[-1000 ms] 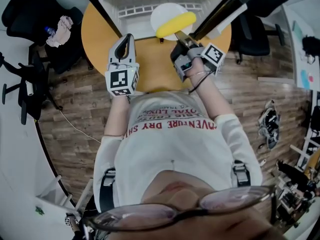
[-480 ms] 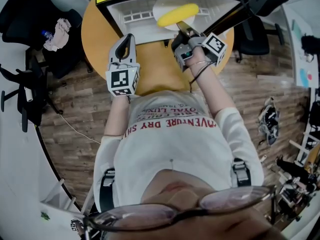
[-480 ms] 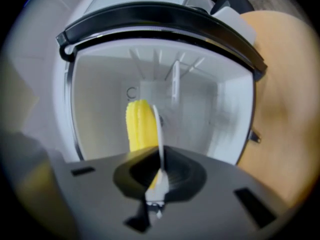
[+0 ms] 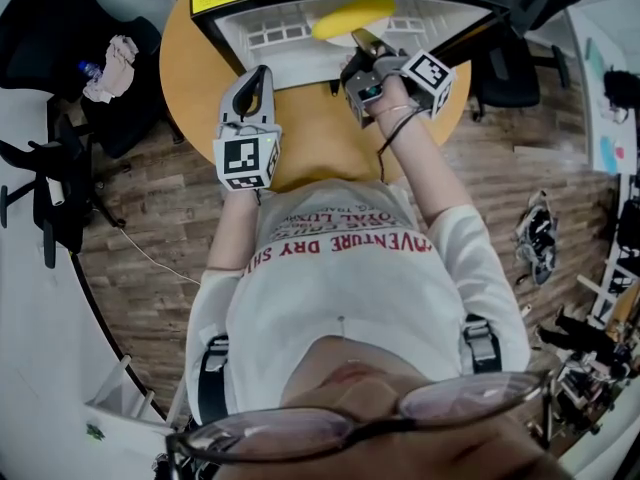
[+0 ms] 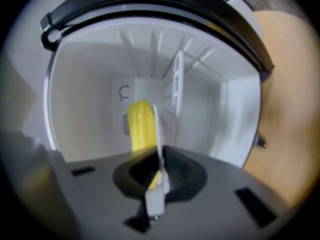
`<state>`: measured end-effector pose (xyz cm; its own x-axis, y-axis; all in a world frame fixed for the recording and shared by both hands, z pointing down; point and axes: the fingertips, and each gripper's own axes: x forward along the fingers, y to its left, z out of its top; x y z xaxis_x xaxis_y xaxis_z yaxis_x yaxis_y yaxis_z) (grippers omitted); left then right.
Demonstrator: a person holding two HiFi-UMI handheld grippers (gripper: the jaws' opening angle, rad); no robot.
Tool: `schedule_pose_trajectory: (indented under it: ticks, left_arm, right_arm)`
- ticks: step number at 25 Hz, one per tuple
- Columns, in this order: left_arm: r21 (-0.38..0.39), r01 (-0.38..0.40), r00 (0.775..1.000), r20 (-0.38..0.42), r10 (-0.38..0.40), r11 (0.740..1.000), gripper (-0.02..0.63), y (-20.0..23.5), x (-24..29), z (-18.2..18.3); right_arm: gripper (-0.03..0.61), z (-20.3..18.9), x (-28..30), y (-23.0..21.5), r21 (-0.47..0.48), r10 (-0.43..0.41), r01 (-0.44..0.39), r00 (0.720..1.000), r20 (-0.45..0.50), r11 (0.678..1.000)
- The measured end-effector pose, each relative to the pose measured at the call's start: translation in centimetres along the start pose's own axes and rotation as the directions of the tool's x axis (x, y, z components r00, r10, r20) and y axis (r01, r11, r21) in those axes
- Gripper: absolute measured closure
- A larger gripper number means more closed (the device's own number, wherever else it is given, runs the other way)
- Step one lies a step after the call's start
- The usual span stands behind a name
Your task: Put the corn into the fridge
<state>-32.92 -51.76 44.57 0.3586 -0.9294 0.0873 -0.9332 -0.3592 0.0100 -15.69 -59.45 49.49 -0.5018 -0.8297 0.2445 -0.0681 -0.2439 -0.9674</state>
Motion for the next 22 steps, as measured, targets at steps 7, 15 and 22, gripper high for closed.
schedule_pose_trajectory:
  ticks: [7, 15, 22]
  left_arm:
    - [0.0, 0.012, 1.0, 0.0, -0.012, 1.0, 0.588, -0.8, 0.4, -0.2]
    - [-0.006, 0.022, 1.0, -0.013, -0.022, 1.0, 0.588, -1.4, 0.1, -0.9]
    - [-0.006, 0.029, 0.999, -0.021, -0.029, 1.0, 0.588, -1.6, 0.1, -1.3]
  right_arm:
    - [0.535, 0.1, 0.2, -0.8, 0.03, -0.04, 0.039, 0.999, 0.022, 0.999]
    - [0.535, 0.1, 0.5, -1.2, 0.058, -0.051, 0.049, 0.998, 0.048, 0.997]
    - [0.521, 0.4, 0.7, -0.9, 0.01, 0.003, -0.003, 0.999, 0.052, 1.0]
